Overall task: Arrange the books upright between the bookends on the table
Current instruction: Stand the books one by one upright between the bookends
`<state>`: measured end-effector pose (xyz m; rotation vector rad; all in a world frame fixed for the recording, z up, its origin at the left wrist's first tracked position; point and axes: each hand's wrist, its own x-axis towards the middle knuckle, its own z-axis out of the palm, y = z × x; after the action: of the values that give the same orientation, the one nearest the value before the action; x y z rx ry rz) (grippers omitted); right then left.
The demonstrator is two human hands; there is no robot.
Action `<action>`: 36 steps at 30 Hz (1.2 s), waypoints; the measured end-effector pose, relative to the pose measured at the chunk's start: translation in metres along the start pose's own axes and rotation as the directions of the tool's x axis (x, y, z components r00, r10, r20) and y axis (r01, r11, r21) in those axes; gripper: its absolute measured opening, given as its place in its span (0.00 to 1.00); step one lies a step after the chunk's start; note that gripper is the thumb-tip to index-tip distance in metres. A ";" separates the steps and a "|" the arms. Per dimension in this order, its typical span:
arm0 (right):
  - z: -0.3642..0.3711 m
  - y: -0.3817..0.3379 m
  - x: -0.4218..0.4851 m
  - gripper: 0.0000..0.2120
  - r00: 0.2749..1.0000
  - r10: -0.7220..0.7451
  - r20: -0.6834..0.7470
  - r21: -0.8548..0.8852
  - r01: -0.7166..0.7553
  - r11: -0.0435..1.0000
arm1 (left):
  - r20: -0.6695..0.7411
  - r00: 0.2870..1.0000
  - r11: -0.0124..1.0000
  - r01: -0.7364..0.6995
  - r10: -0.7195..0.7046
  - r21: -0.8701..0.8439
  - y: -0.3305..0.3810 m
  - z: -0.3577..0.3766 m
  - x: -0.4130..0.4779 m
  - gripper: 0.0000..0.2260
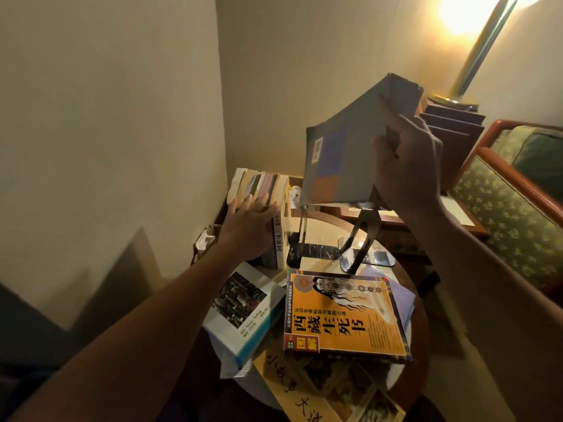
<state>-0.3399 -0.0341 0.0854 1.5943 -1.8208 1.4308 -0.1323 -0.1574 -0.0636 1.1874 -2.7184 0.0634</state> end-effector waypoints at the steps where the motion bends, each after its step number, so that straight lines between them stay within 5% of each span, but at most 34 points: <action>1: 0.001 -0.001 0.001 0.22 1.000 0.013 -0.018 0.019 -0.013 1.000 | 0.002 1.000 1.000 0.000 0.000 -0.002 0.000 0.000 0.000 0.28; 5: 0.013 -0.009 0.002 0.23 1.000 0.029 0.005 0.033 -0.029 0.999 | -0.006 1.000 1.000 -0.012 0.012 0.020 -0.002 0.002 0.002 0.30; 11: 0.046 -0.011 -0.009 0.25 0.971 0.046 0.234 -0.084 -0.027 0.996 | -0.045 0.998 0.999 -0.036 0.035 -0.014 -0.009 0.009 0.004 0.36; 19: 0.115 0.013 -0.018 0.31 0.893 0.142 0.427 -0.210 -0.055 0.976 | -0.198 0.980 0.983 -0.056 0.021 -0.175 -0.024 -0.002 0.017 0.19; 27: 0.156 0.036 -0.027 0.30 0.850 0.267 0.453 -0.304 -0.134 0.943 | -0.188 0.981 0.986 0.004 -0.036 -0.167 -0.027 0.031 0.022 0.37; 33: 0.177 0.036 -0.020 0.33 0.834 0.340 0.435 -0.251 -0.250 0.935 | -0.238 0.971 0.988 -0.014 -0.024 -0.155 -0.023 0.034 0.023 0.36; 36: 0.184 0.041 -0.021 0.28 0.797 0.391 0.461 -0.230 -0.319 0.920 | -0.238 0.971 0.986 -0.016 -0.024 -0.166 -0.022 0.034 0.023 0.37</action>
<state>-0.3042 -0.1795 -0.0310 1.7259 -2.5774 1.0360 -0.1361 -0.1925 -0.0934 1.0630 -2.4587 -0.0204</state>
